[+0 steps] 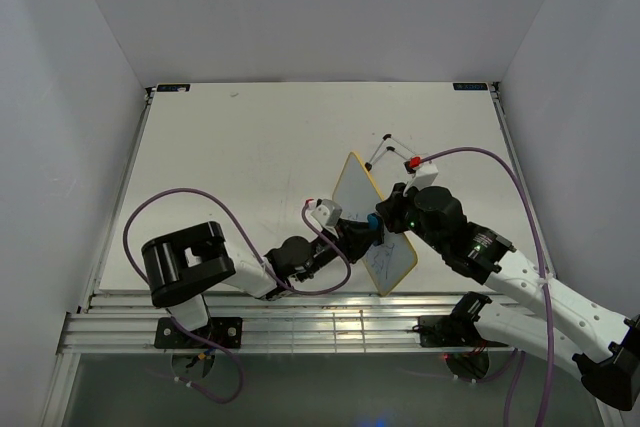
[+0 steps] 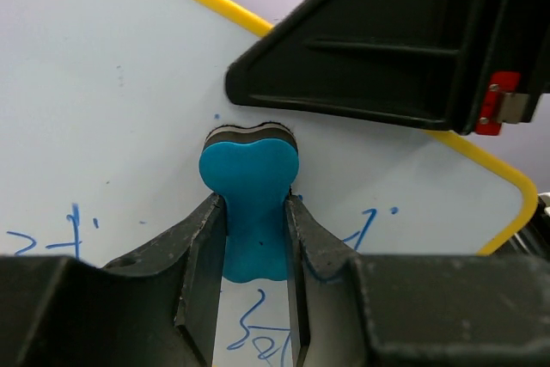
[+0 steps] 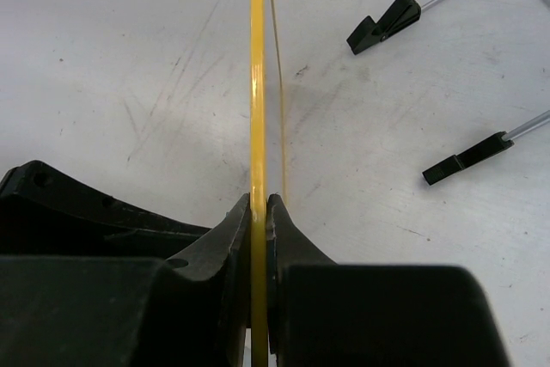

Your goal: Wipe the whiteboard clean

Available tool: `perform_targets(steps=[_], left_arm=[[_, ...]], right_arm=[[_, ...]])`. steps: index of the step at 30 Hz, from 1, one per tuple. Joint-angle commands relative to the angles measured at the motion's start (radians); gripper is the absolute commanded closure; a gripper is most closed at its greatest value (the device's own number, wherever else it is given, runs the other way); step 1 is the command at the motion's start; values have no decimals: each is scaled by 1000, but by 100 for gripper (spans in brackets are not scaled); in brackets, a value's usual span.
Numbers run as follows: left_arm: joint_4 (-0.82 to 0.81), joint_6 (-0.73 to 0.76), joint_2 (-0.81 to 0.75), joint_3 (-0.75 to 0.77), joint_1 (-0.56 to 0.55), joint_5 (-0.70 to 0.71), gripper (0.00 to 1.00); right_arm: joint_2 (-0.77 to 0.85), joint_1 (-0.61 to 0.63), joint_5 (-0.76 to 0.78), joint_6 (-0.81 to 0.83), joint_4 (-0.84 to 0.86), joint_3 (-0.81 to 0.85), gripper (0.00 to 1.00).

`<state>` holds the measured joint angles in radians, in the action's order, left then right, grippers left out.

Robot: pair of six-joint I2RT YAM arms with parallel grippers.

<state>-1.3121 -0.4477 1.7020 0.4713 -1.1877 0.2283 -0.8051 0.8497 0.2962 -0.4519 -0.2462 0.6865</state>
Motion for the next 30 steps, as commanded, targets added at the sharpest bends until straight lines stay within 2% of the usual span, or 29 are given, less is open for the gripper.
perform_targets(steps=[1, 5, 6, 10, 15, 20, 27, 30], left_arm=[[59, 21, -42, 84, -55, -159, 100], [99, 26, -53, 69, -56, -89, 100], [114, 26, -54, 64, -47, -29, 100], [198, -34, -85, 27, 22, 48, 100], [183, -85, -110, -46, 153, 11, 100], [159, -72, -88, -68, 244, 3, 100], [34, -103, 51, -103, 284, -38, 100], [-22, -131, 73, -126, 283, -107, 100]], right_arm=[[-16, 32, -239, -116, 150, 53, 92], [-6, 31, -241, -117, 145, 58, 92], [-2, 31, -244, -117, 143, 58, 92], [12, 31, -281, -128, 142, 59, 92], [26, 31, -344, -129, 142, 47, 92], [49, 31, -370, -152, 140, 47, 92], [70, 29, -325, -159, 131, 50, 92], [58, 29, -302, -145, 125, 42, 92]])
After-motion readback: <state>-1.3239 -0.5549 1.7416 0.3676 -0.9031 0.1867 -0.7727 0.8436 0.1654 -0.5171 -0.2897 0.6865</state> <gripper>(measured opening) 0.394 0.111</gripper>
